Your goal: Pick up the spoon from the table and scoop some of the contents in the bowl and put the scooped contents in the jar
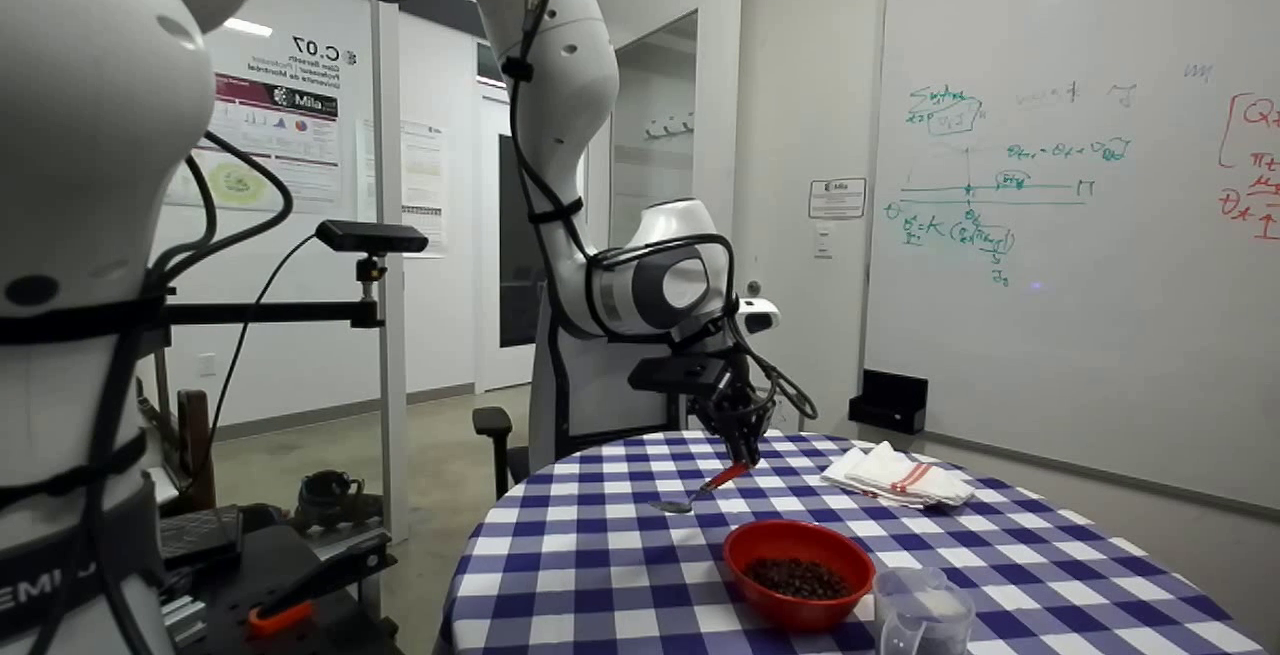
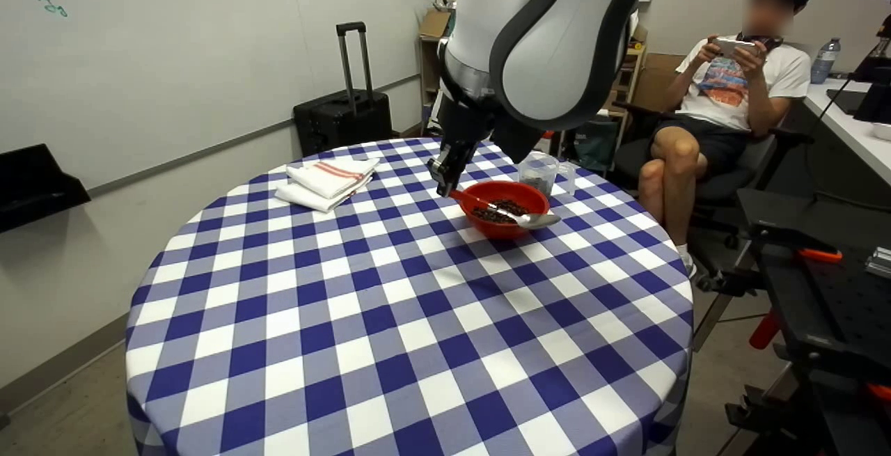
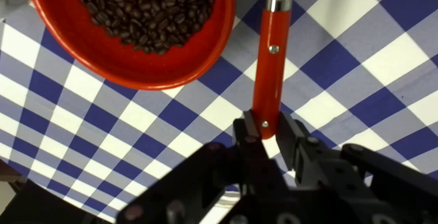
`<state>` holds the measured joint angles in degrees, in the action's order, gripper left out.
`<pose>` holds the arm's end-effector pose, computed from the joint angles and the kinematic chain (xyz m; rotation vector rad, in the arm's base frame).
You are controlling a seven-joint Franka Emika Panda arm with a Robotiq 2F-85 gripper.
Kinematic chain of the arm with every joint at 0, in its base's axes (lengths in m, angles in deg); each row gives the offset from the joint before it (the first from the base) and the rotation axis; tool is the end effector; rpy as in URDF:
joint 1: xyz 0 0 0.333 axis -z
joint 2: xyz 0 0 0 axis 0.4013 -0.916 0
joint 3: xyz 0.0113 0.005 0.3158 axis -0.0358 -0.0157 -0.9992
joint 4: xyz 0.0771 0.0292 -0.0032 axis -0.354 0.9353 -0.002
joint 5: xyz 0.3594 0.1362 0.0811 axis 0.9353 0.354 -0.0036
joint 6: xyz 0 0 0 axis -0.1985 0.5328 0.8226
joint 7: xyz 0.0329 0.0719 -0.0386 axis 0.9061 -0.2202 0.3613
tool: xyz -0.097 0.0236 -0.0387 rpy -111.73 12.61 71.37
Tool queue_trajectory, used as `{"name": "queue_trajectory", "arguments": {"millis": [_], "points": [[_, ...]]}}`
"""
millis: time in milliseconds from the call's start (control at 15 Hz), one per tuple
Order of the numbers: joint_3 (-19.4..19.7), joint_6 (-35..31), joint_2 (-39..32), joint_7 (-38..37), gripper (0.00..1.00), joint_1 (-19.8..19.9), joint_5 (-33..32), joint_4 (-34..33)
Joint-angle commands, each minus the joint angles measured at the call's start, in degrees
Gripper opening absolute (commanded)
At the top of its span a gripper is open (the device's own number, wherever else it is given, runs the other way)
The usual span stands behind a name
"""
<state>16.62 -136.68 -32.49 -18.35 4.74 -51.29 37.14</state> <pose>0.5789 -0.0135 0.1565 2.9438 -0.0901 0.4960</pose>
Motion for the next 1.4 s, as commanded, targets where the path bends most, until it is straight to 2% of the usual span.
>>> {"name": "queue_trajectory", "arguments": {"millis": [0, 400, 867, 1333], "points": [[-1.96, 2.75, -1.44, -3.71, 0.05, 0.56, -2.08, -1.64], [-5.28, 1.02, -5.19, -6.66, 0.05, 1.7, -1.24, -3.66], [-5.86, -4.31, -11.23, -8.55, 0.05, 1.12, -0.04, -5.99], [-6.67, -8.25, -13.71, -7.77, 0.05, 1.49, 1.68, -7.09]]}}
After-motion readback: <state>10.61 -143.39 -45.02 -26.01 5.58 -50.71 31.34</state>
